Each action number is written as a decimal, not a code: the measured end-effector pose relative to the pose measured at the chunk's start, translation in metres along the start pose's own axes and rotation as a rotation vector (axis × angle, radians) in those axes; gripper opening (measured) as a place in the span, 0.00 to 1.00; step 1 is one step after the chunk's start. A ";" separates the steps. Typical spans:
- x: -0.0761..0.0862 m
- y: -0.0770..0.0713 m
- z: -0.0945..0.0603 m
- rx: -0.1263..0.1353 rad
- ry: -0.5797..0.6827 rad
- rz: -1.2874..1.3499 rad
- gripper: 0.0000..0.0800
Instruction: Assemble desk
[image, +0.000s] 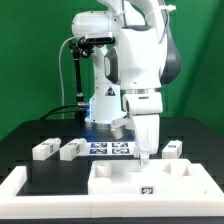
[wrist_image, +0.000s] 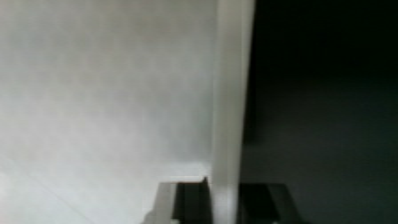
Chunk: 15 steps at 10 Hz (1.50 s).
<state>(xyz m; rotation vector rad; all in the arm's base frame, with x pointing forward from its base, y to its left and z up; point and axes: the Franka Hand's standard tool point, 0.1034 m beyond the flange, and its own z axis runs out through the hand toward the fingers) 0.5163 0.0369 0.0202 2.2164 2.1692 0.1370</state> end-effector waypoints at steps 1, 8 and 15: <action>-0.004 0.009 0.001 0.007 -0.004 -0.030 0.07; -0.005 0.019 0.004 0.030 -0.006 -0.045 0.31; -0.005 0.019 0.004 0.030 -0.007 -0.044 0.81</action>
Offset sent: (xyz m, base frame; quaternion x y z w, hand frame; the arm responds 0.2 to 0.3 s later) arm 0.0282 0.0210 0.0018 -0.0337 0.0013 -0.0755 0.9966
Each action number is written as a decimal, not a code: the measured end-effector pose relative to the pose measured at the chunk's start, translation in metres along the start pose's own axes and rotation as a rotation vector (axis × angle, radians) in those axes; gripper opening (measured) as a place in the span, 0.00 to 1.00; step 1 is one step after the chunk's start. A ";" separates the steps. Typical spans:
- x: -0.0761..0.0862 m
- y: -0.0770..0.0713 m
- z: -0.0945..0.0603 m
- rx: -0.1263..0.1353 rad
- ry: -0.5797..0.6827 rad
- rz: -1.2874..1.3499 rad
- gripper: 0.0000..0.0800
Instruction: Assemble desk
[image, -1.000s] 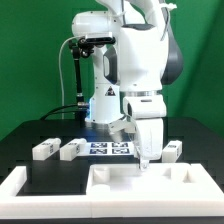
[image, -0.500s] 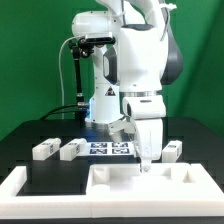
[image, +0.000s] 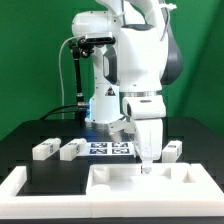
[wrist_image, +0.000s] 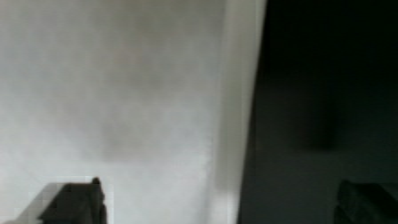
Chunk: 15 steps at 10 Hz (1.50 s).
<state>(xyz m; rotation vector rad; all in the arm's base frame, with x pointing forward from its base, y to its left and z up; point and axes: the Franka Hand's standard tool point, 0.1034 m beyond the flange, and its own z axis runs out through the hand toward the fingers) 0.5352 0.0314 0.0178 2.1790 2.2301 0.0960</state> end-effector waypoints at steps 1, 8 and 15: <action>0.000 0.000 0.000 0.000 0.000 0.000 0.81; 0.054 -0.021 -0.042 -0.003 -0.016 0.513 0.81; 0.071 -0.026 -0.045 0.025 -0.006 1.268 0.81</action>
Offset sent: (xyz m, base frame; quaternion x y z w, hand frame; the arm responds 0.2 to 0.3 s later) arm -0.0301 0.0017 0.0395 -0.0166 -0.0704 0.0860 0.9937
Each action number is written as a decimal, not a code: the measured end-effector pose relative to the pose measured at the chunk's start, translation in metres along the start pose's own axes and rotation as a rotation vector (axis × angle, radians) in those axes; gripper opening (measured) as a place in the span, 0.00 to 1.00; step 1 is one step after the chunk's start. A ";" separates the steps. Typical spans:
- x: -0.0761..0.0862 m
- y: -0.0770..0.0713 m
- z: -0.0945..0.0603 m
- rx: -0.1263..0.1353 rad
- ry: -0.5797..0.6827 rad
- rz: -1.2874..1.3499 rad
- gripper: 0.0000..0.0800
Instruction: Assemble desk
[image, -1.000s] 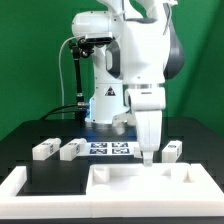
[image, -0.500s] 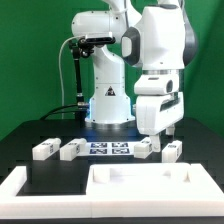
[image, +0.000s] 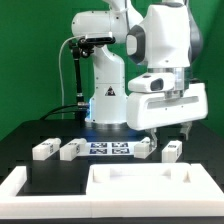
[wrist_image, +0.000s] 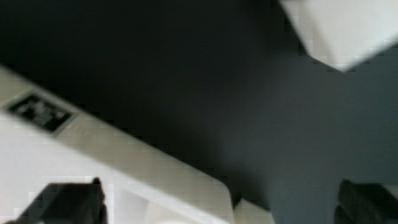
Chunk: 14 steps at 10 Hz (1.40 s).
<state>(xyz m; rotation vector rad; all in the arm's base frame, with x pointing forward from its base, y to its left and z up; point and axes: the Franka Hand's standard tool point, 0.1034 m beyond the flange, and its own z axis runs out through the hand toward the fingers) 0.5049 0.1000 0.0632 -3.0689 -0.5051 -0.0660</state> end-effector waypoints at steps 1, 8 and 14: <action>0.001 0.001 0.001 0.043 -0.014 0.228 0.81; -0.002 0.007 0.002 0.130 -0.041 0.738 0.81; -0.027 0.015 0.010 0.288 -0.335 0.707 0.81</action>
Offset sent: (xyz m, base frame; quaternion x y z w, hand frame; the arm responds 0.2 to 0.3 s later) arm 0.0000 0.0000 0.0000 0.0000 0.0000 0.1938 0.9810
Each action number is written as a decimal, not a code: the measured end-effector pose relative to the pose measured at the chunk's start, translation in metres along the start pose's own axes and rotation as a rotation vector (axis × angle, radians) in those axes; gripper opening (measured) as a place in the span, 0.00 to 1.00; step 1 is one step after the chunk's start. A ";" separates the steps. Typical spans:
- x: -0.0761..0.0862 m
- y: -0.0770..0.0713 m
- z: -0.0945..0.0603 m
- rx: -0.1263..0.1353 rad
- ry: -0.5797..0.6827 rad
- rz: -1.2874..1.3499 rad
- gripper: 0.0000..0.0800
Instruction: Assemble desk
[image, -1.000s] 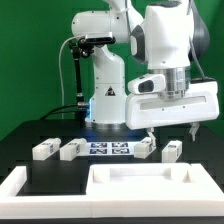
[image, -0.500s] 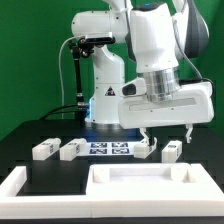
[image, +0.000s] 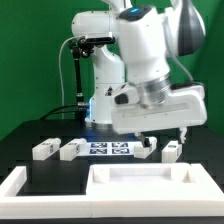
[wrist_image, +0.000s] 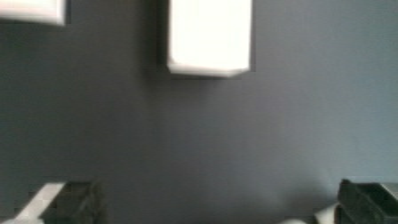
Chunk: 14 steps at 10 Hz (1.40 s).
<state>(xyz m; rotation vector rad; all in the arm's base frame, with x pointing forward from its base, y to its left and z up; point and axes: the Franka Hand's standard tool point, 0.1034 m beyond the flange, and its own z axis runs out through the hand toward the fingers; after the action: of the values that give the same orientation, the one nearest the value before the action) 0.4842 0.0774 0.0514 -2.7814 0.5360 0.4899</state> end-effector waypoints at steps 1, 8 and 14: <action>0.001 0.002 0.003 0.011 -0.094 0.014 0.81; -0.012 -0.004 0.026 0.094 -0.464 0.181 0.81; -0.029 0.000 0.061 0.119 -0.568 0.251 0.81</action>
Offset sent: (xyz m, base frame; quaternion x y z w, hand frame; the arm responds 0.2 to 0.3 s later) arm 0.0000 0.0000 0.0000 0.0000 -0.1296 0.0000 0.9916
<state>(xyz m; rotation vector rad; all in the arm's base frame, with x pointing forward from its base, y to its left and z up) 0.4420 0.1060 0.0071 -2.3140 0.7401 1.2041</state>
